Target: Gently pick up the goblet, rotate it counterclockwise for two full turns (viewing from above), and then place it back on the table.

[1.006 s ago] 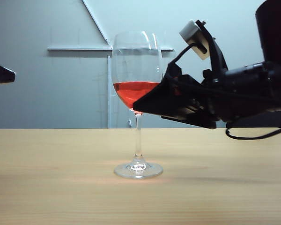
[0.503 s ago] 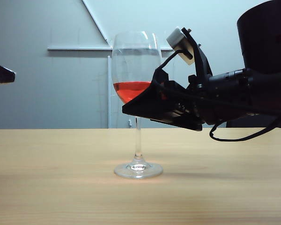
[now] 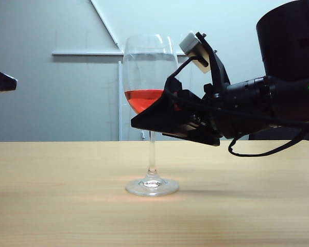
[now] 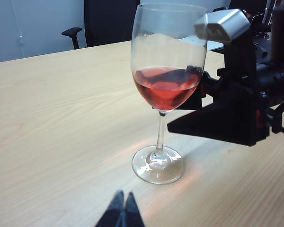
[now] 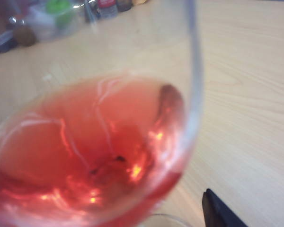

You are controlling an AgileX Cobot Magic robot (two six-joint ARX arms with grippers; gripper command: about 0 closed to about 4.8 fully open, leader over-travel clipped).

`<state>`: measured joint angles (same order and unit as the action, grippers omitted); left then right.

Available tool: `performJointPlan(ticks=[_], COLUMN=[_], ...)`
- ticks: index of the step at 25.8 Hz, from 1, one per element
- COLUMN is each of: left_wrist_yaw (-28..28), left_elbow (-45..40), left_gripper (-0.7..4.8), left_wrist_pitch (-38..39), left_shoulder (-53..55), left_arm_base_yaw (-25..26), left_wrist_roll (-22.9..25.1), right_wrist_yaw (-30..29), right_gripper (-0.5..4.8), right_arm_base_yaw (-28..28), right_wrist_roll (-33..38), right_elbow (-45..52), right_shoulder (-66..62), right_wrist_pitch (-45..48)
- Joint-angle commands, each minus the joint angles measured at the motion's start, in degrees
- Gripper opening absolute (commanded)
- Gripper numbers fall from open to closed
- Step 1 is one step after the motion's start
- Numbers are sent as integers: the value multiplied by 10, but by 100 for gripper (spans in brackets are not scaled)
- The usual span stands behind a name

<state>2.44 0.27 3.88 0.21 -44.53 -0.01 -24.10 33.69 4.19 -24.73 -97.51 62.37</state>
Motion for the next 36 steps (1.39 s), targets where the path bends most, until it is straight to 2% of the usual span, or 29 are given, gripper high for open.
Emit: performJointPlan(ticks=[1, 6, 17, 21, 27, 30, 32, 36], left_wrist_yaw=[-1, -1, -1, -1, -1, -1, -1, -1], left_elbow=[2, 2, 2, 2, 2, 2, 2, 2], left_gripper=[-5, -5, -5, -5, -5, -5, -5, -5], left_wrist_pitch=[-5, -5, -5, -5, -5, -5, -5, -5], left_shoulder=[1, 1, 1, 1, 1, 1, 1, 1], left_arm_base_yaw=[0, 0, 0, 0, 0, 0, 0, 0], left_wrist_roll=[0, 0, 0, 0, 0, 0, 0, 0], right_wrist_yaw=[0, 4, 15, 15, 15, 14, 15, 15], right_gripper=[479, 479, 361, 353, 301, 297, 255, 252], right_arm_base_yaw=[13, 17, 17, 17, 17, 20, 24, 27], right_wrist_roll=[-2, -2, -1, -1, 3, 3, 3, 3], right_elbow=[-5, -5, -5, -5, -6, -16, -30, -38], right_shoulder=[2, 2, 2, 2, 2, 2, 2, 2], right_wrist_pitch=[3, 4, 4, 4, 4, -15, -39, -48])
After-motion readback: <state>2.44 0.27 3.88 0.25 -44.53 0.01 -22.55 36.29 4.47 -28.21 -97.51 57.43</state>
